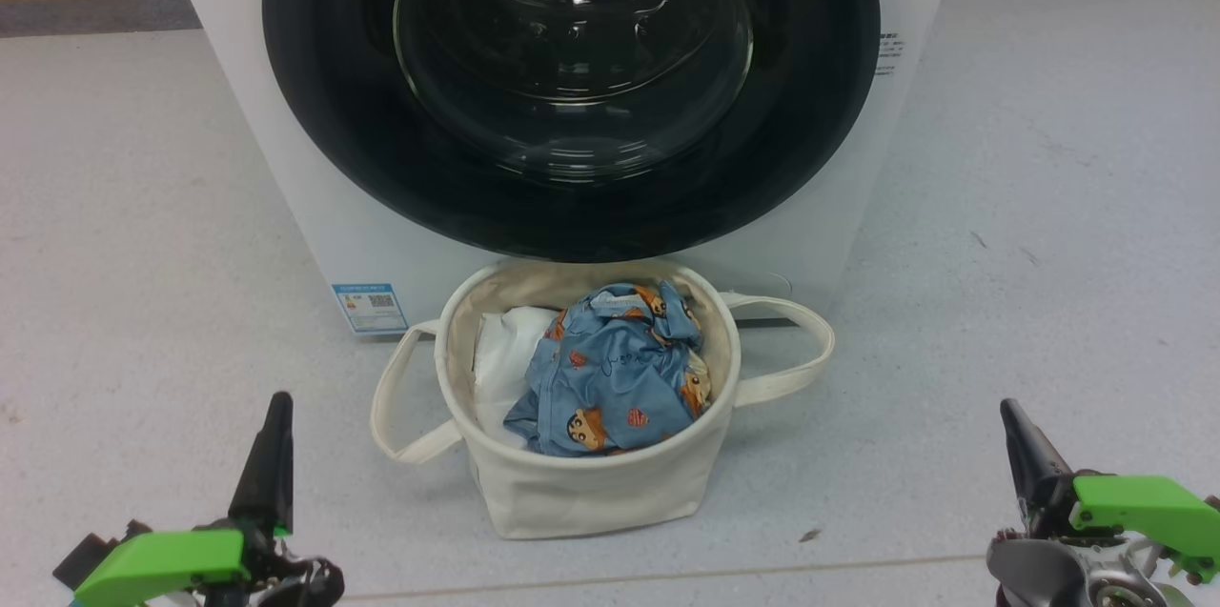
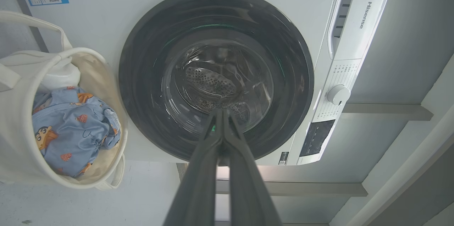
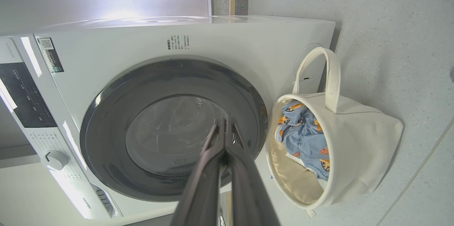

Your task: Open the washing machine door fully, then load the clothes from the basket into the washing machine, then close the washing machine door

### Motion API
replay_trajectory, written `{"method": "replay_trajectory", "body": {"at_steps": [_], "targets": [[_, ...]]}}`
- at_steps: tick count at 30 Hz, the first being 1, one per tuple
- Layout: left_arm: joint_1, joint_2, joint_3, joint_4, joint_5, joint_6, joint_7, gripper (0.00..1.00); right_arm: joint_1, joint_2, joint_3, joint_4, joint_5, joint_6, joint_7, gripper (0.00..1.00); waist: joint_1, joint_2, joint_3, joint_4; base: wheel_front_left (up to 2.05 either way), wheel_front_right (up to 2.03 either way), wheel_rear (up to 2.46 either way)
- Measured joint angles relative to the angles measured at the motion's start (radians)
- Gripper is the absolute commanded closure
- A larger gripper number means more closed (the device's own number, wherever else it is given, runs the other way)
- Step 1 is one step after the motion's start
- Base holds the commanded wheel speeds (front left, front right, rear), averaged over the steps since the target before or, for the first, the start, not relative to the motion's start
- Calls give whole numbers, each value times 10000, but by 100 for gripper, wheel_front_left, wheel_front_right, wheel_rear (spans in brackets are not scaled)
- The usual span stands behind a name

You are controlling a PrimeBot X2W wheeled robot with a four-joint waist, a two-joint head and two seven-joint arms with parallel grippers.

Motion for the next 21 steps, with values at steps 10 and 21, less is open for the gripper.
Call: {"method": "replay_trajectory", "body": {"at_steps": [10, 21], "targets": [[0, 0, 0, 0, 0, 0, 0, 100, 0, 0, 0, 0, 0, -2, 0, 100, 0, 0, 0, 0, 0, 0, 0], [0, 0, 2, 0, 0, 0, 0, 100, 0, 0, 0, 0, 0, 0, 0, 100, 0, 0, 0, 0, 0, 0, 0]]}}
